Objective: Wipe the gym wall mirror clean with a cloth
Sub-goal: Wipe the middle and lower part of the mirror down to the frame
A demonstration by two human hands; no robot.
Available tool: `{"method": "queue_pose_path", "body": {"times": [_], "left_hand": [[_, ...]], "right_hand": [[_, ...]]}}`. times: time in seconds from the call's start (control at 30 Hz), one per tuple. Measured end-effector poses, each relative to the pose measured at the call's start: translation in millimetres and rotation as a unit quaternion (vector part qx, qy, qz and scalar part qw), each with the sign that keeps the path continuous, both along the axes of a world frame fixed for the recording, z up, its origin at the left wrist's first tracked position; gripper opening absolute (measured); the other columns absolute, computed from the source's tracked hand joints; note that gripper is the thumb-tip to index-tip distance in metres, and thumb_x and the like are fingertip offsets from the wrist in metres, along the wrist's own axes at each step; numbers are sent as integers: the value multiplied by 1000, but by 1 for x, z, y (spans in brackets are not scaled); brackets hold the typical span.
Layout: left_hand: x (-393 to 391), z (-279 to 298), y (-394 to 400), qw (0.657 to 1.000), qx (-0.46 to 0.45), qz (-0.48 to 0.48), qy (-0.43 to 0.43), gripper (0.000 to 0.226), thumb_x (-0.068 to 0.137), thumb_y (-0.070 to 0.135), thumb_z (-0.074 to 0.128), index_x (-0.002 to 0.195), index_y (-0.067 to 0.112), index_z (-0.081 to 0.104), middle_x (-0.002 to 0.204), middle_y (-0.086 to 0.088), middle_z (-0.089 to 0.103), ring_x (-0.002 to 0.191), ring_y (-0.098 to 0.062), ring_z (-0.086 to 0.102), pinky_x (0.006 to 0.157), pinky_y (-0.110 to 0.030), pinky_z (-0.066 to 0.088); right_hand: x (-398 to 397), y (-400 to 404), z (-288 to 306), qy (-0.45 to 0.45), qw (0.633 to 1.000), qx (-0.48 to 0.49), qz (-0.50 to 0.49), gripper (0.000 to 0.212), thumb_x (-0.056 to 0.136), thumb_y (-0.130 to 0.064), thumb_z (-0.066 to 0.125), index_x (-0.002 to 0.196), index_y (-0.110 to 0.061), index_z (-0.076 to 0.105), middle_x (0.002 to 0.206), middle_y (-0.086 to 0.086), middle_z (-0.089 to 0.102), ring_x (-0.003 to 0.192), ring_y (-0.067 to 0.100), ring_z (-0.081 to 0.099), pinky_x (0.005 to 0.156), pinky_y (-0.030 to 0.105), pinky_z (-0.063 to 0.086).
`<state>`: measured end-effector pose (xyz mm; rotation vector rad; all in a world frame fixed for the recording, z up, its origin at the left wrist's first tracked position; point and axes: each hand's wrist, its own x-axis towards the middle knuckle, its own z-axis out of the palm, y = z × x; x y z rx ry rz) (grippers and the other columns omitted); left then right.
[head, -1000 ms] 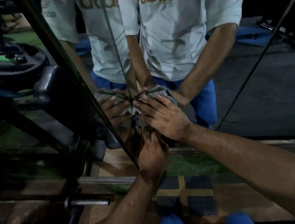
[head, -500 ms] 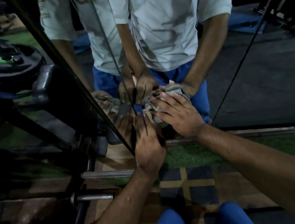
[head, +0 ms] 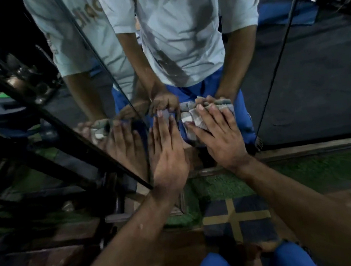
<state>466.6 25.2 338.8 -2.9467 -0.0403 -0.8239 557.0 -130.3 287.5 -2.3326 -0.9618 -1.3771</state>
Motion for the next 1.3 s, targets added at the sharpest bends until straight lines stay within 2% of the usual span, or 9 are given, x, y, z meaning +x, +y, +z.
{"method": "queue_pose_path", "body": {"times": [0.47,0.6,0.8,0.9,0.97,1.03,1.17,1.2,1.3], "left_hand": [[49,19,-17,959,196,-196,-60,59,101,6,36,157,-1,18,166,-17,13,153,-34,13,127,-45,3],[53,19,-18,958,212,-185,-52,71,99,7,37,159,1,1,167,-17,-1,153,-30,10,127,-47,1],[49,27,-23,951,242,-186,-46,65,100,8,34,159,-3,9,166,-21,2,153,-34,6,127,-47,-3],[52,39,-30,936,281,-207,-40,55,104,6,14,158,-4,7,165,-19,4,154,-34,4,126,-47,-5],[56,48,-43,928,298,-221,-37,55,104,6,6,158,-3,10,166,-17,9,154,-31,11,126,-47,-2],[62,59,-58,919,309,-242,-42,55,105,7,8,158,-2,14,166,-16,15,154,-30,18,126,-46,3],[77,89,-92,903,304,-291,-90,52,107,8,12,157,0,24,164,-14,26,151,-27,27,125,-42,18],[81,96,-100,898,302,-303,-101,52,107,9,14,156,1,27,163,-13,28,151,-27,28,124,-42,20],[92,107,-124,880,310,-342,-111,52,105,9,22,155,1,31,163,-15,30,151,-28,29,124,-42,20]], "right_hand": [[-15,-13,-42,171,949,233,-127,50,108,-11,38,157,-18,39,164,29,30,160,39,11,126,63,20],[-19,-11,-24,252,869,410,-118,69,95,2,46,161,-7,29,167,35,11,158,49,8,123,63,24],[-19,-1,4,275,799,527,-93,75,99,0,45,167,-10,13,174,19,-4,162,31,2,126,45,28],[-22,1,8,341,635,687,-91,76,101,2,47,167,-8,9,174,17,2,156,12,14,119,10,22],[-13,-2,26,319,592,737,-62,77,96,2,42,165,-2,9,174,17,2,158,13,9,123,14,13],[-4,-10,45,299,610,732,-53,73,96,3,40,163,5,10,172,16,5,160,23,6,126,17,10],[-8,-28,54,257,679,687,-39,68,104,1,46,162,4,11,166,2,9,156,8,8,122,10,12],[-3,-33,40,275,662,696,-47,71,104,-5,47,164,-2,10,168,2,8,158,13,10,126,18,14],[30,-52,-6,326,447,832,-37,86,91,-46,58,166,-20,23,170,12,26,153,29,36,124,51,34]]}}
